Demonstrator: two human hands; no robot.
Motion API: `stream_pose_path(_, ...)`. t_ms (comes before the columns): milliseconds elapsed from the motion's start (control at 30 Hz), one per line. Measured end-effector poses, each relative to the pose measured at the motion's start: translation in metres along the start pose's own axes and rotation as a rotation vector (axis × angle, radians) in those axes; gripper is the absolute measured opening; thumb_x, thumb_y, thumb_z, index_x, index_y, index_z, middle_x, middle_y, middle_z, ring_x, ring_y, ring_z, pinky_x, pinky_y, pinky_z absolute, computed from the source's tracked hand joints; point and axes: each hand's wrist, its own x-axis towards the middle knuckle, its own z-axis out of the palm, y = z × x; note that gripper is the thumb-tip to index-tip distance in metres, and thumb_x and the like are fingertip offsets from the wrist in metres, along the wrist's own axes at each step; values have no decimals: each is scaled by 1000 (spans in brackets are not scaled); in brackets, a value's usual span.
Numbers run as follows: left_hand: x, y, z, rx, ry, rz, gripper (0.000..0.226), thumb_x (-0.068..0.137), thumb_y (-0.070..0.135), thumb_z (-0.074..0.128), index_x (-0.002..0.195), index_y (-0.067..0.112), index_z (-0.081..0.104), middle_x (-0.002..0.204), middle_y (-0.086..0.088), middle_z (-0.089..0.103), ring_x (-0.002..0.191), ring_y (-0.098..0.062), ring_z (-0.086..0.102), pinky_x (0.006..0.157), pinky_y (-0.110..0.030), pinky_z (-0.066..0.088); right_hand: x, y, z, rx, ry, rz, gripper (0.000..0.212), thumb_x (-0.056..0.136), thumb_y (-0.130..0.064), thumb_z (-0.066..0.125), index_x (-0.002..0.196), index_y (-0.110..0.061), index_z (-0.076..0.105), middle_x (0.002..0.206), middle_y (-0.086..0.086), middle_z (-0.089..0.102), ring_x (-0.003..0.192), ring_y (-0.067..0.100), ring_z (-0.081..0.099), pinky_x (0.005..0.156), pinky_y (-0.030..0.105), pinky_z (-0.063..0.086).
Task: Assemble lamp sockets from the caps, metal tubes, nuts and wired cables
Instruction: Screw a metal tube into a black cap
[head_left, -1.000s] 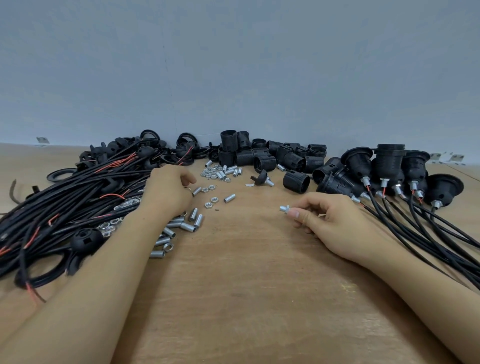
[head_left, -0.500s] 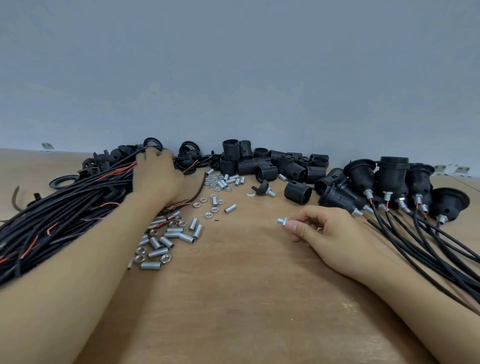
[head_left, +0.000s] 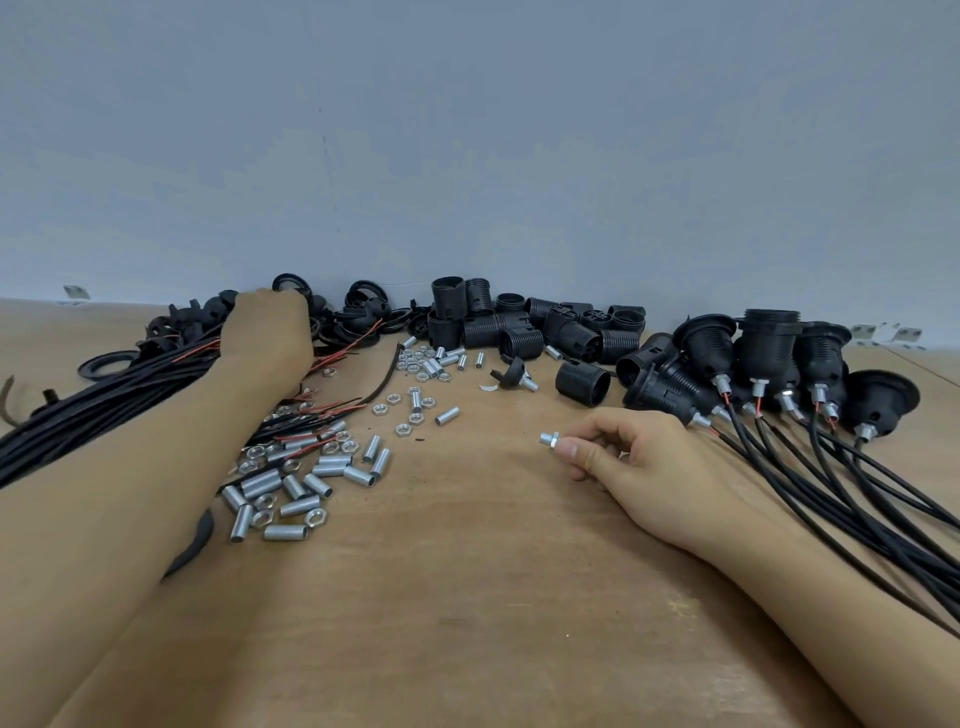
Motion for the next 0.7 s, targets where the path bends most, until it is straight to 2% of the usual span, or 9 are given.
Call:
stream_pose_path(67, -1, -2, -5, 0, -18, -60, 20, 85, 1, 69, 103, -4, 63, 100, -29, 62, 101, -48, 56, 82, -50, 49, 0, 0, 0, -9, 0, 5, 11, 91, -25, 69, 80, -24, 73, 67, -7, 70, 60, 2, 58, 60, 12, 43)
stream_pose_path(133, -5, -1, -10, -59, 7, -69, 30, 84, 11, 78, 106, -3, 62, 105, -28, 60, 102, -47, 55, 86, -52, 47, 1, 0, 1, -10, 2, 8, 10, 91, -25, 69, 82, -22, 73, 68, -6, 70, 62, 3, 60, 60, 13, 45)
stream_pose_path(233, -17, 11, -17, -273, 158, -31, 42, 83, 17, 79, 116, -3, 63, 118, -26, 51, 111, -45, 47, 91, -51, 43, 0, 0, 1, -5, 4, 14, 10, 91, -25, 69, 83, -21, 74, 69, -5, 71, 66, 10, 63, 62, 17, 47)
stream_pose_path(300, -35, 32, -21, -454, 244, 45, 38, 83, 22, 80, 114, 2, 69, 116, -20, 49, 109, -38, 48, 93, -42, 42, 0, 1, 1, 2, 13, 9, 10, 91, -24, 69, 83, -20, 74, 69, -5, 71, 68, 14, 64, 63, 20, 49)
stream_pose_path(367, -61, 63, -23, -674, 230, 104, 30, 76, 28, 84, 97, 9, 73, 106, -9, 54, 96, -25, 56, 86, -30, 44, 0, 1, 2, 38, 26, 8, 9, 91, -23, 69, 84, -19, 73, 70, -3, 71, 68, 17, 65, 66, 27, 53)
stream_pose_path(467, -99, 107, -27, -1056, 35, 16, 31, 64, 39, 91, 72, 17, 70, 83, 3, 70, 75, -13, 66, 71, -27, 53, 0, 1, 1, 104, 41, 2, 7, 91, -21, 69, 84, -20, 70, 71, 0, 70, 67, 20, 64, 67, 35, 55)
stream_pose_path(533, -115, 123, -29, -1361, -194, -74, 37, 60, 45, 90, 69, 14, 72, 81, -1, 76, 79, -15, 73, 76, -26, 58, 0, 1, 1, 145, 63, -13, 6, 90, -20, 70, 84, -21, 68, 70, -1, 68, 63, 17, 60, 60, 31, 52)
stream_pose_path(633, -130, 131, -28, -1810, -496, -125, 37, 62, 30, 85, 83, 3, 71, 92, -17, 75, 91, -29, 73, 82, -31, 60, 0, -1, 1, 194, 123, -47, 8, 87, -16, 74, 86, -22, 68, 71, -8, 65, 63, 11, 58, 56, 21, 47)
stream_pose_path(700, -134, 131, -29, -1970, -648, -167, 38, 67, 14, 78, 100, 1, 66, 99, -20, 73, 93, -31, 73, 81, -33, 60, -1, -2, 1, 198, 149, -71, 10, 85, -15, 75, 86, -22, 68, 72, -13, 64, 65, 9, 59, 54, 18, 47)
